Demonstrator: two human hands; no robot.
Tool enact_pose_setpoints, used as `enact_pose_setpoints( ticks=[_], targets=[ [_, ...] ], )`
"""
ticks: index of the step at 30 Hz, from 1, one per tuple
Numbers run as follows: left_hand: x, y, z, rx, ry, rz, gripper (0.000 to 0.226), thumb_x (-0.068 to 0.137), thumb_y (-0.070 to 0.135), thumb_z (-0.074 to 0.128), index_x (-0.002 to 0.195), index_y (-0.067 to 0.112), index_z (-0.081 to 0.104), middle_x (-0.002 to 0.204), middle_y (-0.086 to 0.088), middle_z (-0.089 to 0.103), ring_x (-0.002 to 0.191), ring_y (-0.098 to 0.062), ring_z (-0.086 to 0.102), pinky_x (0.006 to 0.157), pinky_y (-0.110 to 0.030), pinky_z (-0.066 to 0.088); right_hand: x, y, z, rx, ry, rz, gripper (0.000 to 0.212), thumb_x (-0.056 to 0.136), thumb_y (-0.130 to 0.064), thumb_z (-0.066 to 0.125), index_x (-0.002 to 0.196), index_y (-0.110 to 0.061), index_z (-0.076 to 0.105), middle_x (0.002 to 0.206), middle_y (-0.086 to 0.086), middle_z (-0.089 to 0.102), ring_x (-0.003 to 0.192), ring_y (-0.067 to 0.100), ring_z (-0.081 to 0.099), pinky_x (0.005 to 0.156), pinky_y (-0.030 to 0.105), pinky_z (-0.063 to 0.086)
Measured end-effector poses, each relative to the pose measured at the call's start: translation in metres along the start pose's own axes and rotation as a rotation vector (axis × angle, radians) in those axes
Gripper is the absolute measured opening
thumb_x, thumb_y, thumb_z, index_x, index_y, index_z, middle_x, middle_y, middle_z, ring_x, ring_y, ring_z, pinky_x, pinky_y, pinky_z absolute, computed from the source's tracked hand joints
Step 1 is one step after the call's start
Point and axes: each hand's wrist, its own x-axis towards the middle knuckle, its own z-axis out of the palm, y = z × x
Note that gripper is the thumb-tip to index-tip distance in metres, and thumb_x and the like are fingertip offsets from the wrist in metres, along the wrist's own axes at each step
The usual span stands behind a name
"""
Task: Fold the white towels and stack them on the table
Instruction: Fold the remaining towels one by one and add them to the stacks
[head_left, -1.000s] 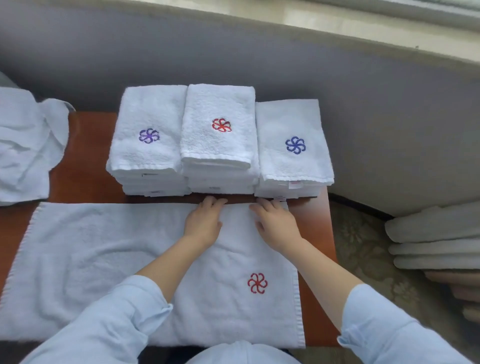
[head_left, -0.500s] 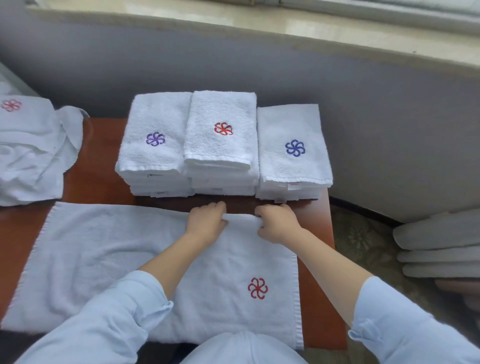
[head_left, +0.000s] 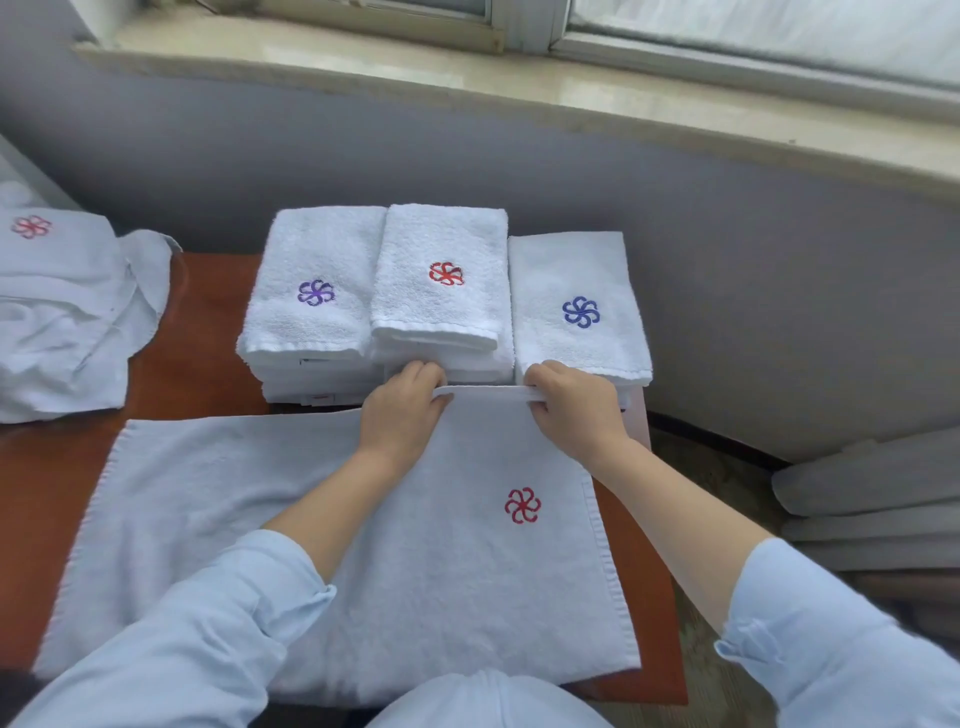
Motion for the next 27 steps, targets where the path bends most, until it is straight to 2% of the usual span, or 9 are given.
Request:
enact_pose_setpoints(
  ticks=[2, 8, 13, 18, 22, 25, 27],
  targets=[
    [-0.002, 0.000, -0.002, -0.014, -0.007, 0.014, 0.018, 0.094, 0.028, 0.063, 0.097, 0.011, 0.060, 0.098, -0.005, 0.060, 0.086, -0.030, 0.059, 0.067, -0.043, 0.046, -0.005, 0.002, 0.000, 0.006, -0.024, -0.035, 0.011, 0.083, -0.004, 0.058, 0.089, -0.013, 0.059, 0.080, -0.002, 0.055, 0.069, 0.024, 0.053, 0.051, 0.028, 0.023],
    [-0.025, 0.001, 0.006, -0.023, -0.116, 0.071, 0.015, 0.093, 0.031, 0.061, 0.093, 0.017, 0.057, 0.093, 0.002, 0.061, 0.082, -0.025, 0.059, 0.068, -0.039, 0.044, -0.028, 0.009, 0.004, -0.028, -0.176, -0.068, 0.017, 0.085, -0.004, 0.057, 0.096, -0.016, 0.061, 0.094, -0.004, 0.058, 0.084, 0.019, 0.053, 0.060, 0.034, 0.046],
    [-0.043, 0.002, 0.008, -0.006, -0.177, 0.102, 0.014, 0.087, 0.030, 0.061, 0.092, 0.018, 0.056, 0.092, 0.003, 0.062, 0.077, -0.027, 0.059, 0.063, -0.034, 0.039, -0.043, 0.005, 0.002, -0.066, -0.199, -0.073, 0.017, 0.085, -0.005, 0.061, 0.092, -0.021, 0.061, 0.092, -0.007, 0.056, 0.082, 0.016, 0.053, 0.060, 0.028, 0.048],
    [-0.062, -0.004, 0.014, 0.049, -0.301, 0.162, 0.016, 0.087, 0.037, 0.058, 0.094, 0.023, 0.055, 0.089, 0.005, 0.065, 0.081, -0.024, 0.061, 0.060, -0.031, 0.034, -0.067, -0.006, 0.007, -0.066, -0.250, -0.023, 0.015, 0.086, -0.009, 0.065, 0.093, -0.022, 0.065, 0.095, -0.009, 0.058, 0.085, 0.011, 0.052, 0.070, 0.030, 0.055],
    [-0.077, -0.005, 0.023, 0.088, -0.452, 0.189, 0.024, 0.088, 0.042, 0.057, 0.108, 0.030, 0.056, 0.098, 0.007, 0.068, 0.090, -0.020, 0.062, 0.067, -0.030, 0.040, -0.093, -0.009, 0.016, -0.083, -0.310, 0.013, 0.019, 0.087, -0.007, 0.060, 0.097, -0.020, 0.069, 0.098, -0.008, 0.060, 0.091, 0.014, 0.053, 0.072, 0.032, 0.054],
    [-0.088, -0.006, 0.030, 0.128, -0.601, 0.191, 0.040, 0.089, 0.041, 0.055, 0.128, 0.035, 0.051, 0.105, 0.007, 0.066, 0.100, -0.019, 0.061, 0.075, -0.030, 0.044, -0.112, -0.011, 0.024, -0.085, -0.363, 0.056, 0.030, 0.089, -0.007, 0.053, 0.107, -0.022, 0.072, 0.107, -0.007, 0.064, 0.098, 0.015, 0.054, 0.073, 0.030, 0.051],
    [-0.095, -0.008, 0.034, 0.156, -0.698, 0.218, 0.055, 0.088, 0.041, 0.056, 0.141, 0.034, 0.043, 0.116, 0.007, 0.064, 0.107, -0.019, 0.060, 0.079, -0.031, 0.046, -0.125, -0.014, 0.031, -0.059, -0.420, 0.096, 0.031, 0.091, -0.016, 0.054, 0.115, -0.026, 0.070, 0.116, -0.007, 0.061, 0.103, 0.016, 0.054, 0.078, 0.030, 0.052]
  ],
)
